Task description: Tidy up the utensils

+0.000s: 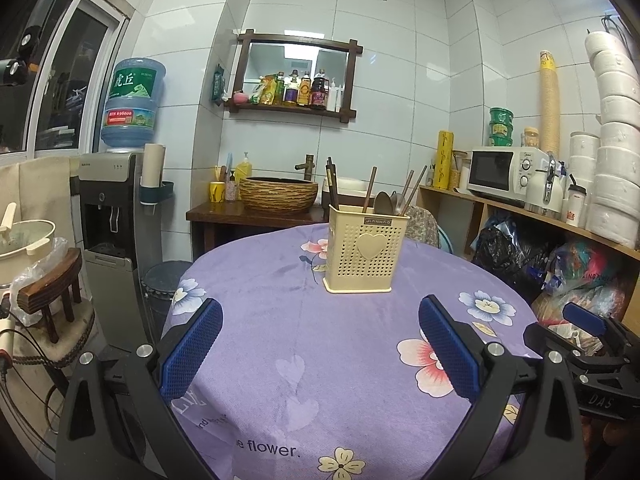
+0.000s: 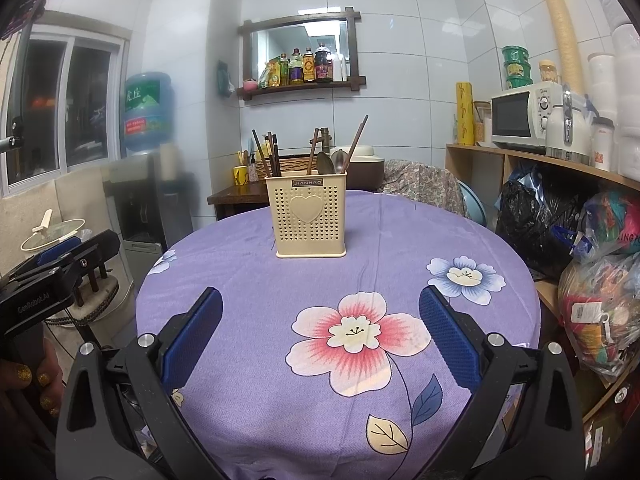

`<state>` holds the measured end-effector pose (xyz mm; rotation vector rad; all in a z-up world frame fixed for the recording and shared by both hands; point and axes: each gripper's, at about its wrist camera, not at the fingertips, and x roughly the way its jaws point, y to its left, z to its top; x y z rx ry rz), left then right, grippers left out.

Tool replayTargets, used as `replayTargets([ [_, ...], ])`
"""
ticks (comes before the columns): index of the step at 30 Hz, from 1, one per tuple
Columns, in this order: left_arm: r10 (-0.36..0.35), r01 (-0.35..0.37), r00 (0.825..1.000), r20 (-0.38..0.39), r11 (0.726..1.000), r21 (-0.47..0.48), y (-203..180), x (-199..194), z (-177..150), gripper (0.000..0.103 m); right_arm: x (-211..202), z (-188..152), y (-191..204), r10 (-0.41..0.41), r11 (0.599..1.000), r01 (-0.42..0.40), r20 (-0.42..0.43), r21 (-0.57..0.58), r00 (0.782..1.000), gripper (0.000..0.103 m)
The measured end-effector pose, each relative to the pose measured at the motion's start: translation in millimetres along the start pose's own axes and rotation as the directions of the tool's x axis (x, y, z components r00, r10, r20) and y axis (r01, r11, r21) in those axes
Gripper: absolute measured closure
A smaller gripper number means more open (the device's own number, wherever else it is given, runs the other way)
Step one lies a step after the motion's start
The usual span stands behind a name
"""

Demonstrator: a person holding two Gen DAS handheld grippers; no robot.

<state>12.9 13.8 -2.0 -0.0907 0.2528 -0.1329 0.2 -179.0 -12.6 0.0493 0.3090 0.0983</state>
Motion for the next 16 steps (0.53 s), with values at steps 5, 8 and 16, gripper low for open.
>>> replayTargets([
  [5,0.006,-0.006,1.000,0.000,1.000,-0.007,2.1,0.1,0.1,0.005,0.4,0.6,-1.7,-0.004,1.000,0.004,-0.003,0.006,1.000,0.006],
  [8,0.007,-0.007,1.000,-0.004,1.000,-0.010,2.5,0.5,0.6,0.005,0.9,0.6,-3.0,-0.004,1.000,0.004,-0.006,0.012,1.000,0.006],
  [16,0.027,-0.027,1.000,-0.008,1.000,-0.001,3.3,1.1,1.1,0.005,0.8,0.2,-3.8,-0.004,1.000,0.004,-0.008,0.013,1.000,0.006],
])
